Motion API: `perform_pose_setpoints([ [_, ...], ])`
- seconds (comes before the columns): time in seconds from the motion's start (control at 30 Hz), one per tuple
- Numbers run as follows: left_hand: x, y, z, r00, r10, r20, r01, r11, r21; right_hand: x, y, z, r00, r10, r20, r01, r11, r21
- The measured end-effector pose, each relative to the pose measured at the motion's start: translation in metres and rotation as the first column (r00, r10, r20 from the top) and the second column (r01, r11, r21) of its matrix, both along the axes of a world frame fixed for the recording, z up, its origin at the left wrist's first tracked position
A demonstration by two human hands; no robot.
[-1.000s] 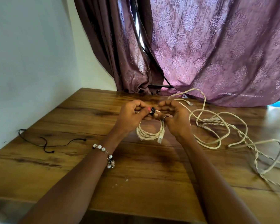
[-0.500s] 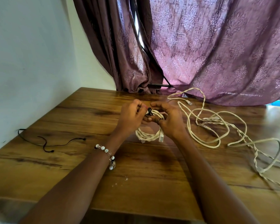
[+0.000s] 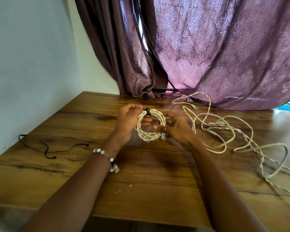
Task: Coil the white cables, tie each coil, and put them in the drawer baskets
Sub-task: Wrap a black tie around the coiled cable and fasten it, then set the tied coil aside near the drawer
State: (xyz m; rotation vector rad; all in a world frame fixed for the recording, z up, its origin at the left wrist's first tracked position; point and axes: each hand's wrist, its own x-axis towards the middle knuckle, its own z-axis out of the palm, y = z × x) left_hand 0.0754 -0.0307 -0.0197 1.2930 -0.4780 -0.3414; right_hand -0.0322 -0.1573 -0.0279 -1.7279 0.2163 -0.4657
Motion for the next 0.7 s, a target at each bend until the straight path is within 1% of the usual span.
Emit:
perform_pose_setpoints([
  [0.03, -0.001, 0.0, 0.0, 0.998, -0.027, -0.063, 0.025, 0.999, -0.024, -0.002, 0.0, 0.0, 1.0, 0.005, -0.024, -0.004, 1.0, 0.025],
  [0.1, -0.002, 0.001, 0.0, 0.987, -0.08, -0.137, 0.078, 0.997, -0.023, -0.005, 0.0, 0.001, 0.998, -0.056, -0.033, 0.056, 0.998, -0.016],
  [0.17, -0.005, 0.004, 0.001, 0.98, -0.136, -0.145, 0.143, 0.989, 0.038, -0.008, -0.002, 0.0, 0.991, -0.131, -0.007, 0.131, 0.991, -0.029],
  [0.23, -0.01, 0.011, 0.002, 0.972, -0.201, -0.117, 0.215, 0.969, 0.119, -0.013, 0.0, 0.001, 0.982, -0.187, 0.039, 0.186, 0.982, 0.026],
  [0.3, -0.02, 0.018, 0.004, 0.959, -0.255, -0.121, 0.271, 0.951, 0.149, -0.022, 0.002, 0.003, 0.968, -0.232, 0.094, 0.222, 0.97, 0.101],
  [0.37, -0.03, 0.022, 0.004, 0.96, -0.251, -0.12, 0.265, 0.956, 0.122, -0.035, 0.005, 0.006, 0.958, -0.256, 0.128, 0.238, 0.961, 0.142],
  [0.47, -0.054, 0.018, 0.01, 0.969, -0.234, -0.086, 0.236, 0.971, 0.025, -0.065, 0.006, 0.014, 0.959, -0.246, 0.14, 0.218, 0.958, 0.187],
  [0.57, -0.083, 0.001, 0.02, 0.964, -0.262, -0.037, 0.259, 0.964, -0.054, -0.105, 0.003, 0.028, 0.957, -0.252, 0.143, 0.216, 0.949, 0.229],
  [0.63, -0.109, -0.017, 0.026, 0.949, -0.315, -0.004, 0.313, 0.945, -0.093, -0.137, -0.003, 0.041, 0.933, -0.313, 0.179, 0.268, 0.934, 0.236],
  [0.7, -0.139, -0.038, 0.032, 0.917, -0.398, 0.002, 0.395, 0.91, -0.126, -0.17, -0.01, 0.054, 0.882, -0.415, 0.225, 0.359, 0.899, 0.251],
])
